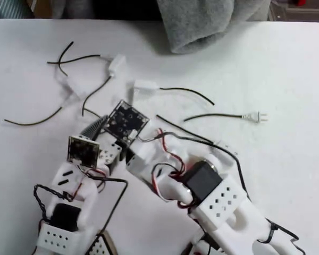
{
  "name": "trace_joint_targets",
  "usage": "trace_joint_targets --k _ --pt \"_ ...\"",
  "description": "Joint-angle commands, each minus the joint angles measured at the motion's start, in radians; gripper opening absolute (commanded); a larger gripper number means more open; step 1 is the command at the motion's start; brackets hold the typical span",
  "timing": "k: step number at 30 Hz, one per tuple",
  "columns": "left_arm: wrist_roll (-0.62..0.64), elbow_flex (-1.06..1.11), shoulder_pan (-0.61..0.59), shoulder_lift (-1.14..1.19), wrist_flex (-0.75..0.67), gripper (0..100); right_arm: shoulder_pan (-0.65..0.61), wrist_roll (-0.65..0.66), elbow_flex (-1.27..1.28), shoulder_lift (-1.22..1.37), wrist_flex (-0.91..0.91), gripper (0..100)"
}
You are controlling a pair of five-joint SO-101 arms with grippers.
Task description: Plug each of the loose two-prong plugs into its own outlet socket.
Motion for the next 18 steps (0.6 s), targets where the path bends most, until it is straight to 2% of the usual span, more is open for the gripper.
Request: trace_joint_targets --k 1,18 --pt "0.012 -0.005 0.001 -0.013 -0.031 24 -0.056 0.009 -0.017 0.001 -0.030 12.6" --pt "0.012 -0.005 0.001 -0.013 -0.029 24 -0.056 0.011 -0.043 -0.008 -0.041 13.1"
